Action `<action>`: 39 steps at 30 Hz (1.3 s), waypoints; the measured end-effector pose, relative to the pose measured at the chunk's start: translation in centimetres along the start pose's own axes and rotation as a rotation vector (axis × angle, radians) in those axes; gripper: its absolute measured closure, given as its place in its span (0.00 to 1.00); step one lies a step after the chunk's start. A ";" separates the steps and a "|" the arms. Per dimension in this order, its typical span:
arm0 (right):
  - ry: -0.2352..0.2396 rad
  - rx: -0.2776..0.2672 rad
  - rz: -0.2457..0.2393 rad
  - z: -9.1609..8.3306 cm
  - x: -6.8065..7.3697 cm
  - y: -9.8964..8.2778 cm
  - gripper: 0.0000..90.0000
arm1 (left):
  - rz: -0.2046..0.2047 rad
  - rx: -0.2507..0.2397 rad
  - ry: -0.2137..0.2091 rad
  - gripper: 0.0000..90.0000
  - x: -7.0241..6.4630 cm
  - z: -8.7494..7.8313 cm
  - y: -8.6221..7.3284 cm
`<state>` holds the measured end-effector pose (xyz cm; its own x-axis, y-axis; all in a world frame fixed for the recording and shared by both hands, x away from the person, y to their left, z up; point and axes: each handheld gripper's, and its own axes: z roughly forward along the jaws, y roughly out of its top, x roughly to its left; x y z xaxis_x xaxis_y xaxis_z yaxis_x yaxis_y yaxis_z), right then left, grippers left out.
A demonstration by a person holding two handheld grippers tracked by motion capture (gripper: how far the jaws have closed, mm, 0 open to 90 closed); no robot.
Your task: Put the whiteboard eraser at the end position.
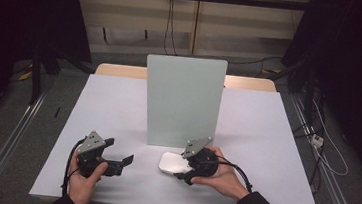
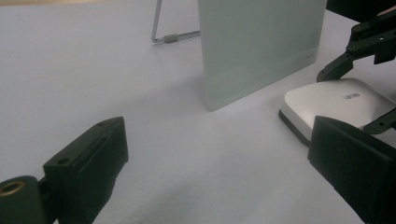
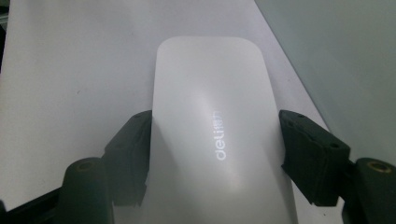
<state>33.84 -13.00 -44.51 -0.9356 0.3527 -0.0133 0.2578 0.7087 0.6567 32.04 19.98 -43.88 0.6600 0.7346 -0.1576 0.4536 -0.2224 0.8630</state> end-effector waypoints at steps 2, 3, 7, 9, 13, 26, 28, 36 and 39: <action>0.001 -0.006 0.008 0.0 0.0 0.0 0.33 | -0.009 -0.003 0.003 0.05 0.1 0.0 -0.1; 0.001 -0.006 0.006 0.0 0.0 0.0 0.33 | -0.012 0.000 0.003 0.05 0.1 0.0 -0.1; -0.002 -0.014 0.026 0.0 0.0 -0.1 0.21 | -0.012 -0.001 0.002 0.05 0.1 0.0 0.0; 0.003 -0.025 0.033 -0.1 -0.1 0.0 0.21 | -0.010 -0.001 0.004 0.05 0.1 0.0 -0.1; -0.031 -0.058 0.051 -0.5 0.0 0.1 0.12 | -0.011 -0.006 0.005 0.05 0.2 -0.1 -0.1; -0.106 -0.133 0.178 -1.6 -0.9 -0.3 0.09 | 0.001 -0.007 0.003 0.05 0.1 -0.3 -0.1; -0.114 -0.145 0.217 -1.7 -1.0 -0.4 0.09 | -0.001 -0.005 0.006 0.05 0.1 -0.3 -0.1; -0.187 -0.181 0.253 -2.7 -1.0 -0.8 0.10 | 0.002 -0.004 0.001 0.05 0.0 -0.1 0.0; -0.215 -0.195 0.260 -2.9 -0.9 -1.2 0.09 | 0.002 -0.005 -0.003 0.05 0.0 -0.1 0.0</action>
<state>33.64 -15.93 -43.03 -0.7682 0.6396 0.0281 0.4093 0.4568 0.7898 31.99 19.99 -43.82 0.6624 0.7324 -0.1575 0.4496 -0.2204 0.8656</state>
